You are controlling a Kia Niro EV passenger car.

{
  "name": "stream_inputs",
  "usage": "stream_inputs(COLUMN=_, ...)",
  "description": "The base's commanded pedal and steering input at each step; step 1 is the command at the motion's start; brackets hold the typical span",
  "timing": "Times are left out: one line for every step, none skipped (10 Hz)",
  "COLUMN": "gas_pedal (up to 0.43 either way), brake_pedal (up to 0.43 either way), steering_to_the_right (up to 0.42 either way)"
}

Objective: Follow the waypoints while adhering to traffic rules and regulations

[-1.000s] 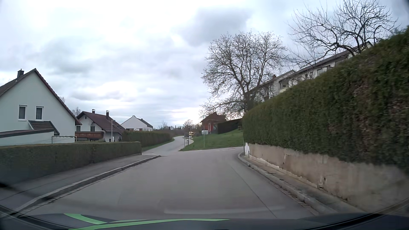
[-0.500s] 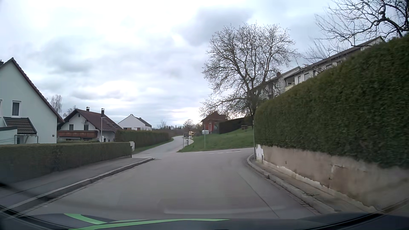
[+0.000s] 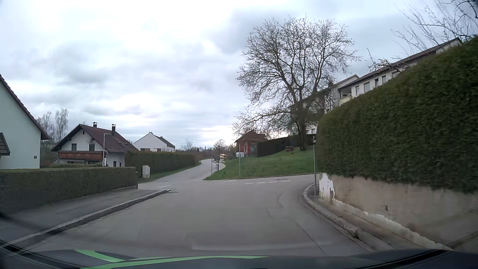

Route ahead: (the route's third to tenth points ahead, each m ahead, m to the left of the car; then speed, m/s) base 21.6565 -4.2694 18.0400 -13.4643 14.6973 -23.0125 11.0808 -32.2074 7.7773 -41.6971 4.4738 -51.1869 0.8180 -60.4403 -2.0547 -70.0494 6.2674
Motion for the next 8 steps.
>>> stream_inputs(gas_pedal=0.000, brake_pedal=0.128, steering_to_the_right=0.011)
stream_inputs(gas_pedal=0.000, brake_pedal=0.140, steering_to_the_right=0.011)
stream_inputs(gas_pedal=0.000, brake_pedal=0.152, steering_to_the_right=0.011)
stream_inputs(gas_pedal=0.000, brake_pedal=0.159, steering_to_the_right=0.011)
stream_inputs(gas_pedal=0.000, brake_pedal=0.165, steering_to_the_right=0.011)
stream_inputs(gas_pedal=0.000, brake_pedal=0.177, steering_to_the_right=0.012)
stream_inputs(gas_pedal=0.000, brake_pedal=0.177, steering_to_the_right=0.012)
stream_inputs(gas_pedal=0.000, brake_pedal=0.183, steering_to_the_right=0.014)
